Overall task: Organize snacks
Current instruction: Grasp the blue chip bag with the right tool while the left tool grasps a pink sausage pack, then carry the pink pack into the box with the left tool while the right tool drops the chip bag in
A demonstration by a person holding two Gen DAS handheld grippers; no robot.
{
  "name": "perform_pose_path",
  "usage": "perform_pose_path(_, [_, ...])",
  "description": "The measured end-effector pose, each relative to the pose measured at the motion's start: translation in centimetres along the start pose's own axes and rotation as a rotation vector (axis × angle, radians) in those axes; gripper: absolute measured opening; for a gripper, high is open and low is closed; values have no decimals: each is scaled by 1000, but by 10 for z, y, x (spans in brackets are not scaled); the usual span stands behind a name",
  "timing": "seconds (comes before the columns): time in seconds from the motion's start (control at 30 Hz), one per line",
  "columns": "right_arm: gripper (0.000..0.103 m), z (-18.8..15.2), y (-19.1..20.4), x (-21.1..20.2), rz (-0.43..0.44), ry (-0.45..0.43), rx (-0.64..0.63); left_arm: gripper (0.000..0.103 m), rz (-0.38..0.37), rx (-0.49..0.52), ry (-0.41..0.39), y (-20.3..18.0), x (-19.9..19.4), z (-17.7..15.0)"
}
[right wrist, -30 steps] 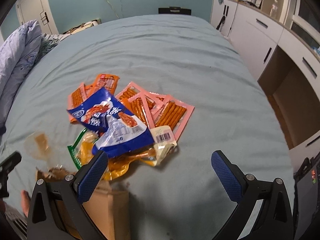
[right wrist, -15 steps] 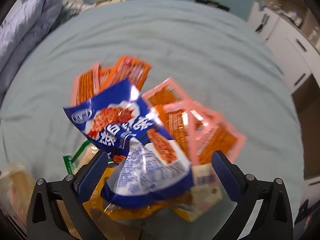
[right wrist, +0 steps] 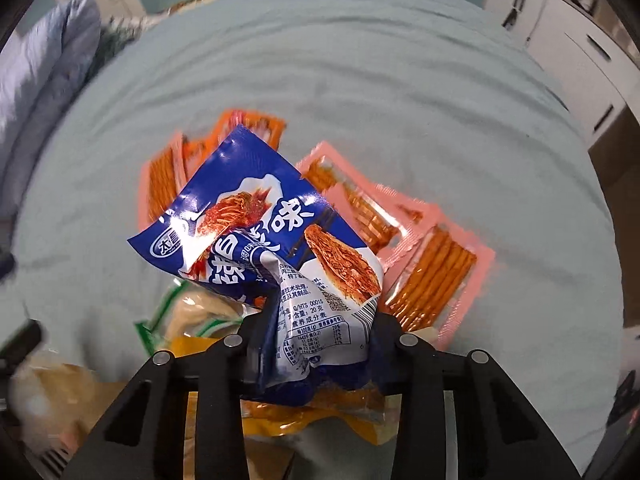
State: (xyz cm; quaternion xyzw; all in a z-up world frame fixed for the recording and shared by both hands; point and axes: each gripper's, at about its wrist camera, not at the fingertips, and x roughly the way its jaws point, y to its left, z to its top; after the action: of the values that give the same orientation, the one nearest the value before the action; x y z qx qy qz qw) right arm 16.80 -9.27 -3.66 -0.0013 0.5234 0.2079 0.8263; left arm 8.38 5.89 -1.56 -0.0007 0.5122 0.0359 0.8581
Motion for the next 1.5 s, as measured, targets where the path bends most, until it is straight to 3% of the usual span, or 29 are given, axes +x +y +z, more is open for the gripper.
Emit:
perform_pose_path(0.2, [35,-14,-28,-47,67,-101,134,103,-46,-50,46,-2,32,43])
perform_pose_path(0.43, [35,-43,-40,-70,8,-118,203,103,-31,-95,200,-27,115,94])
perform_pose_path(0.53, [35,-44,-32,-72,-1,-122,208,103,-30,-120,292,-33,148,101])
perform_pose_path(0.63, [35,-44,-30,-75,12,-125,210,103,-92,-175,372,-29,169,99])
perform_pose_path(0.77, [35,-42,-34,-72,3,-122,202,101,-103,-177,370,-27,168,100])
perform_pose_path(0.8, [35,-43,-34,-71,7,-116,203,98,-105,-172,366,-27,167,100])
perform_pose_path(0.87, [35,-35,-36,-65,13,-109,208,74,-126,-153,334,-29,159,101])
perform_pose_path(0.9, [35,-32,-36,-64,14,-107,209,69,-133,-146,323,-31,155,102])
perform_pose_path(1.03, [35,-27,-37,-62,9,-110,217,32,-88,-107,285,-35,132,101])
perform_pose_path(1.13, [35,-28,-36,-66,5,-121,225,31,-101,-149,280,-27,112,100])
perform_pose_path(1.3, [35,-39,-34,-71,-3,-135,229,31,-131,-171,207,-17,61,90])
perform_pose_path(1.5, [35,-51,-32,-82,-5,-147,240,31,-193,-145,65,2,-37,73])
